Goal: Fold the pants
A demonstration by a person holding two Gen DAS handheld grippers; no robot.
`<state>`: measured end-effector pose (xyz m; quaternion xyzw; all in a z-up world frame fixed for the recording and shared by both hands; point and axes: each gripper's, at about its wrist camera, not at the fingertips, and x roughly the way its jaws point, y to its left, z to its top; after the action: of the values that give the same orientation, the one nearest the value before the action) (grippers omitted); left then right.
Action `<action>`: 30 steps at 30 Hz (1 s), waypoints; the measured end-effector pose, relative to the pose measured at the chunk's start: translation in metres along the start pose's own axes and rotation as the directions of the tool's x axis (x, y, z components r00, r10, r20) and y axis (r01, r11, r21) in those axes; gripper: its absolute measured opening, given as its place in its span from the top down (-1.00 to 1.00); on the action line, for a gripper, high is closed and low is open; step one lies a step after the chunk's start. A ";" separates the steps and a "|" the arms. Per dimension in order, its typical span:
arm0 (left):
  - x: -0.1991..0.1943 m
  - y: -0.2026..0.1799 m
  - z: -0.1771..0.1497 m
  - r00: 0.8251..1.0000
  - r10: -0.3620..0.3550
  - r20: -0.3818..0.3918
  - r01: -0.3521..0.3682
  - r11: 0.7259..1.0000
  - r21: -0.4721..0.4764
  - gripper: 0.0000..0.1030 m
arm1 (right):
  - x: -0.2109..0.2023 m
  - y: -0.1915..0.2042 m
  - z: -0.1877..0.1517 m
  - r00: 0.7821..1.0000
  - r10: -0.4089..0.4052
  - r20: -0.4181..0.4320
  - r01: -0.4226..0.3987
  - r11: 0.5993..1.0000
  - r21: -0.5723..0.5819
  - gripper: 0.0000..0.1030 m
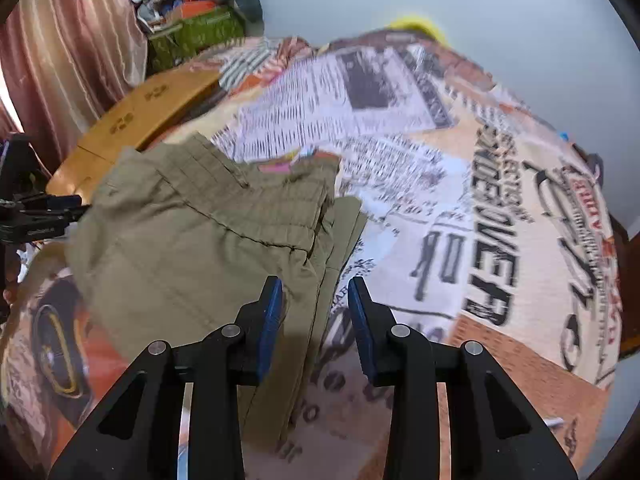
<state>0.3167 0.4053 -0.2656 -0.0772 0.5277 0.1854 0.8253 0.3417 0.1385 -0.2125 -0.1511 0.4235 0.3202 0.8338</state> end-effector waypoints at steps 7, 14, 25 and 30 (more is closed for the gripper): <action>-0.116 -0.014 -0.024 0.981 -0.065 0.182 0.065 0.998 0.005 0.06 | -0.102 0.014 -0.004 0.984 0.014 0.180 -0.015 1.000 0.001 0.39; -0.255 -0.048 -0.064 0.897 -0.187 0.400 0.168 0.982 0.084 0.05 | -0.208 0.039 -0.024 0.927 0.024 0.375 -0.026 1.000 -0.001 0.29; -0.428 -0.087 -0.174 0.672 -0.204 0.712 0.144 0.979 0.145 -0.23 | -0.334 0.090 -0.087 0.791 0.050 0.609 -0.047 0.999 -0.020 0.28; -0.462 -0.093 -0.217 0.602 -0.210 0.771 0.155 0.977 0.145 -0.36 | -0.365 0.110 -0.120 0.732 0.060 0.678 -0.052 0.998 -0.033 -0.02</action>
<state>-0.0034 0.1454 0.0503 -0.0161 0.1113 0.0984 0.9888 0.0367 0.0098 0.0114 -0.0162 0.0929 0.3807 0.9199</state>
